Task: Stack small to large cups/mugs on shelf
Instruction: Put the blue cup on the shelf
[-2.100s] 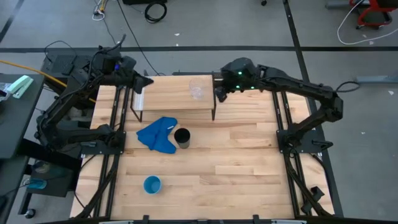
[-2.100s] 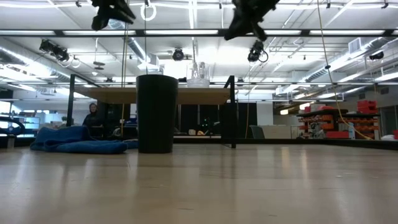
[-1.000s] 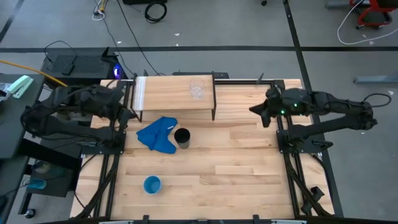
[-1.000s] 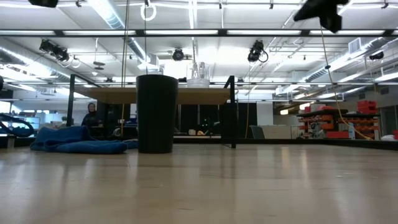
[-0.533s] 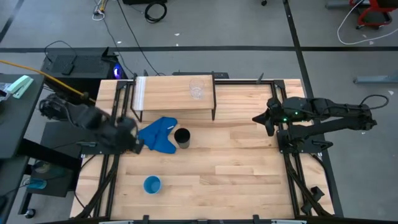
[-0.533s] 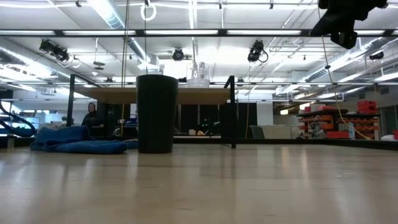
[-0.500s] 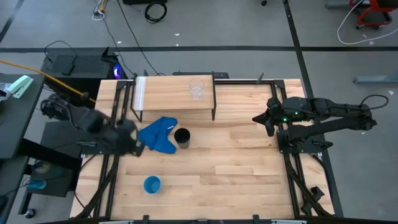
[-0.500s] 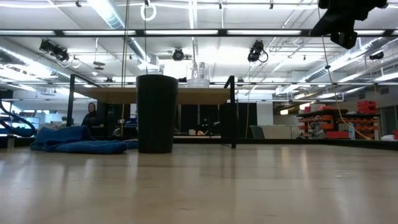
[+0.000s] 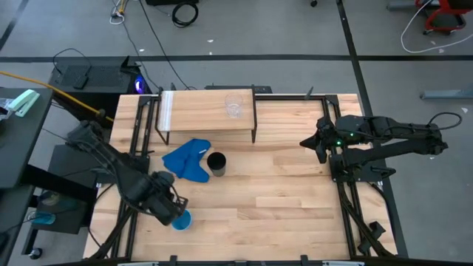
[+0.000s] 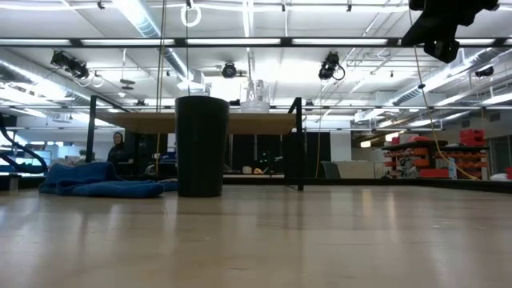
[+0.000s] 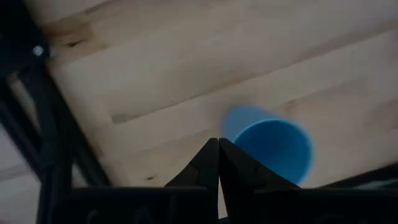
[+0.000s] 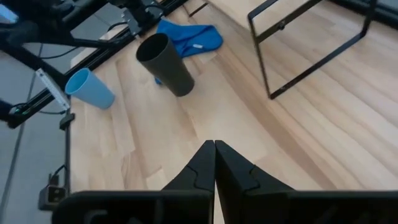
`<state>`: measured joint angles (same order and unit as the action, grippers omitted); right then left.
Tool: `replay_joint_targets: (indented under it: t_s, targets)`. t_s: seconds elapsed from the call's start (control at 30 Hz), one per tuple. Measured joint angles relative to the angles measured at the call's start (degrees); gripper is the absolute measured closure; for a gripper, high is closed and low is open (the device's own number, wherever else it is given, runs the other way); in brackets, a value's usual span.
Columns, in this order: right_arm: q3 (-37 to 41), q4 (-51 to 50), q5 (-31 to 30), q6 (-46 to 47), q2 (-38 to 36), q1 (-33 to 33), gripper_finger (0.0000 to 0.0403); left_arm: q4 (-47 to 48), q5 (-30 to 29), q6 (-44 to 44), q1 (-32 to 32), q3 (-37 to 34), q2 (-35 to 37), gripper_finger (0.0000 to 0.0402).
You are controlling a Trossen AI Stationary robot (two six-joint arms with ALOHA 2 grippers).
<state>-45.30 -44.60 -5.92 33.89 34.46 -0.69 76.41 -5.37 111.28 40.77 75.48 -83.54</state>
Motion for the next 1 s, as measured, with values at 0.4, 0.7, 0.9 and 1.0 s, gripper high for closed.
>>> replay_joint_targets:
  t_s: [0.4, 0.7, 0.9, 1.0]
  targets:
    - [0.0, -2.19, 0.86, 0.94, 0.02, 0.0, 0.0389, -5.66, 1.1, -0.85, -0.08, 0.0, -4.73, 0.0318]
    - [0.0, -2.56, 0.88, 0.94, 0.02, 0.0, 0.0389, -5.73, 1.12, -0.86, -0.08, 0.0, -7.7, 0.0295]
    - [0.0, -2.55, 0.87, 0.9, 0.02, 0.0, 0.0389, -6.38, 1.48, -0.85, -0.08, 0.0, -8.49, 0.0294]
    - [0.0, -2.53, 0.88, 0.9, 0.02, 0.0, 0.0389, -6.58, 1.93, -0.85, -0.08, 0.0, -8.49, 0.0294]
